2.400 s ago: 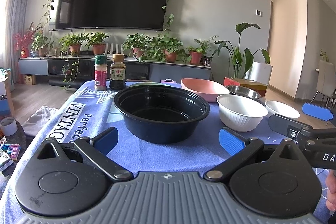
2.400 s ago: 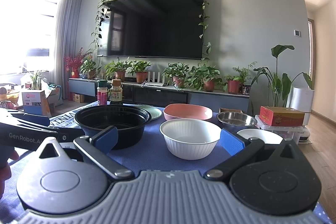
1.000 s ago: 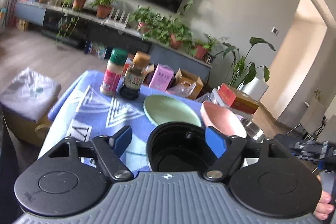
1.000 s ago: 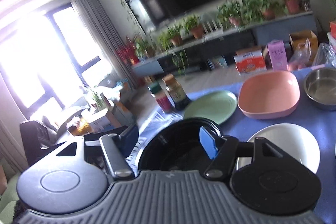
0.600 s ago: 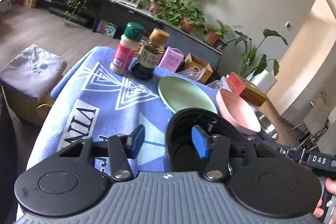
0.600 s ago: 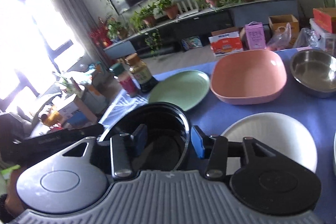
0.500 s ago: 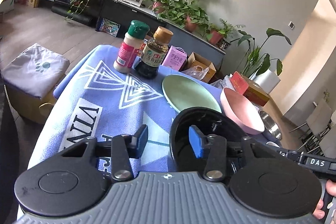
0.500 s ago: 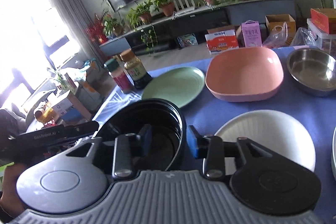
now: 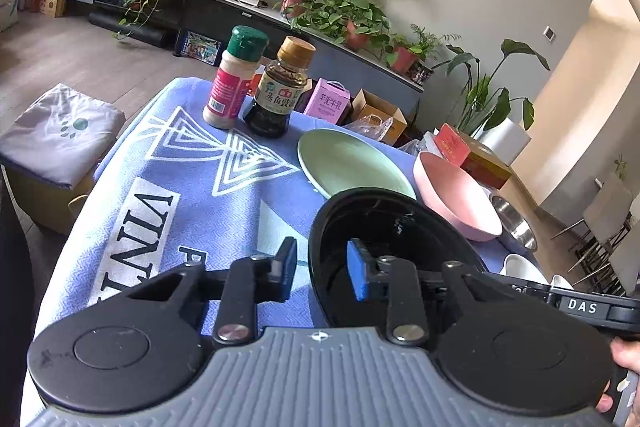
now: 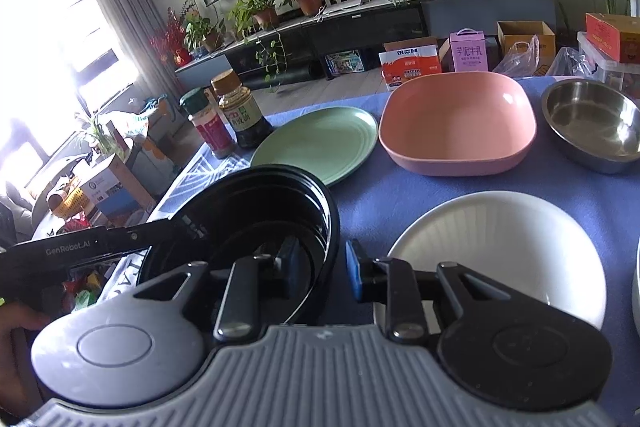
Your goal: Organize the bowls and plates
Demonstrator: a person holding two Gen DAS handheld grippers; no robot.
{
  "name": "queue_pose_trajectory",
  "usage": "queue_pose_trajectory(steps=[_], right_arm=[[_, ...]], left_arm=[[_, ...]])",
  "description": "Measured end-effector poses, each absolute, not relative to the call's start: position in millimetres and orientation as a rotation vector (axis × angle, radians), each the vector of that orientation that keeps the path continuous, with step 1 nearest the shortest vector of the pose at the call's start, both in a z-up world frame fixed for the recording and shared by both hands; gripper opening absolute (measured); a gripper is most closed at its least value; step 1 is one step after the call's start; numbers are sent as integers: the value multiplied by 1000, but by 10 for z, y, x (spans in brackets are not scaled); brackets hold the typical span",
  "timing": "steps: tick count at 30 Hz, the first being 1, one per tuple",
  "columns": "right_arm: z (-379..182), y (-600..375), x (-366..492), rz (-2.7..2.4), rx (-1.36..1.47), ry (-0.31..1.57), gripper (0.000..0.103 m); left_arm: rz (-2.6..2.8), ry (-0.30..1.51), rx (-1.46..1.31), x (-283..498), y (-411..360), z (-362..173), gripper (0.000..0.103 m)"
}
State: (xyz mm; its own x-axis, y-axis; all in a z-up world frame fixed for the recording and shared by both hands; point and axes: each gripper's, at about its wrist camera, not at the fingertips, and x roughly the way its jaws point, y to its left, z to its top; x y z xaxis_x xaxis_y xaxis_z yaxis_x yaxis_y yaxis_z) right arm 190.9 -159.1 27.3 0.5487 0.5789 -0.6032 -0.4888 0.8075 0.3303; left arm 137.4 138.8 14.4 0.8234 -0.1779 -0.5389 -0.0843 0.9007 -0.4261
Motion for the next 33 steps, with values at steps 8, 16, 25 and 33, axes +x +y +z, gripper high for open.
queue_pose_trajectory(steps=[8, 16, 25, 33], right_arm=[[298, -1638, 1881, 640, 137, 742, 27], [383, -1701, 1828, 656, 167, 718, 26], [463, -1768, 1644, 660, 175, 682, 26], [586, -1958, 1408, 663, 207, 655, 26]], left_arm=[[-33, 579, -407, 1303, 1332, 214, 10], [-43, 553, -417, 1204, 1336, 286, 10], [-37, 513, -351, 966, 1171, 419, 10], [-62, 488, -326, 680, 1023, 601, 10]])
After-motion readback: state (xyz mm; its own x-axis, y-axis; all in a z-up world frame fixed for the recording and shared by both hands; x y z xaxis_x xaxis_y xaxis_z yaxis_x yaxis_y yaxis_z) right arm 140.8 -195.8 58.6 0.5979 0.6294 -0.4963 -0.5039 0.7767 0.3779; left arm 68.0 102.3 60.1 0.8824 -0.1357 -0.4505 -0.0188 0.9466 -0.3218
